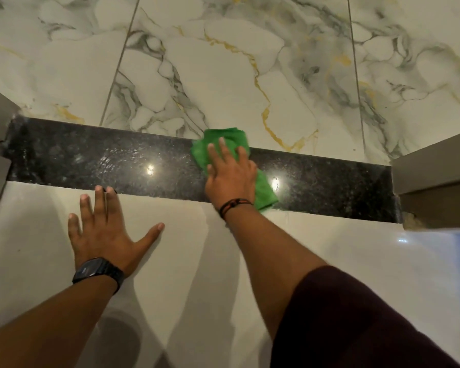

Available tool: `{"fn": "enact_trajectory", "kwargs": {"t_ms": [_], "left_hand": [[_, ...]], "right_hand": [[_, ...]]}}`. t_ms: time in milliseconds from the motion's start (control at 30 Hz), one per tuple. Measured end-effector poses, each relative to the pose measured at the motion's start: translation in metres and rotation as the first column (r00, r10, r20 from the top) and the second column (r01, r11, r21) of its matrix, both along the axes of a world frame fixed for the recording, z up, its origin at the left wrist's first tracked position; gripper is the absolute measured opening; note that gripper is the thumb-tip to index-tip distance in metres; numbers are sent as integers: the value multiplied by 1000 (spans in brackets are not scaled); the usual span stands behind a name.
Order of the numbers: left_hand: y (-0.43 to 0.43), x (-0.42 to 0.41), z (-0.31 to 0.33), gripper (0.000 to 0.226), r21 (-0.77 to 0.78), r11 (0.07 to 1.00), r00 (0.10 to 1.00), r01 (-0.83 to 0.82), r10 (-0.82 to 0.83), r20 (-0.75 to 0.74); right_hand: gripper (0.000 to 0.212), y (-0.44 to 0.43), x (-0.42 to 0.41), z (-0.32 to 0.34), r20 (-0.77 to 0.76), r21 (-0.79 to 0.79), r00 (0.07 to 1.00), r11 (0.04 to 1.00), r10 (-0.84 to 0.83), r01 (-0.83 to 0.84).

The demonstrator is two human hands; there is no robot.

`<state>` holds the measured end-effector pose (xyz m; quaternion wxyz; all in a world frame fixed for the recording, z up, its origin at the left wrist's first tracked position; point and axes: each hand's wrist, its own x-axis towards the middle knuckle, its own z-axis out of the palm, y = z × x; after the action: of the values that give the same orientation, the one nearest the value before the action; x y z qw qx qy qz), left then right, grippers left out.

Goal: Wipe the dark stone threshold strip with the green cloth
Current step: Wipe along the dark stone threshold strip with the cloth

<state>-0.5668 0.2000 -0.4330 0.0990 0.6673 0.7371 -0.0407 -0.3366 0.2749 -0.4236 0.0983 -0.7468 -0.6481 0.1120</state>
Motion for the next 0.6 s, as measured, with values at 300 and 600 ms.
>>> {"fn": "enact_trajectory", "kwargs": {"t_ms": [300, 600], "left_hand": [[4, -13, -1, 113, 14, 999, 999, 47, -47, -6], [12, -47, -2, 112, 41, 995, 995, -96, 95, 16]], "right_hand": [[45, -48, 23, 2, 7, 81, 914, 911, 406, -405], [51, -28, 63, -4, 83, 45, 973, 974, 216, -221]]}}
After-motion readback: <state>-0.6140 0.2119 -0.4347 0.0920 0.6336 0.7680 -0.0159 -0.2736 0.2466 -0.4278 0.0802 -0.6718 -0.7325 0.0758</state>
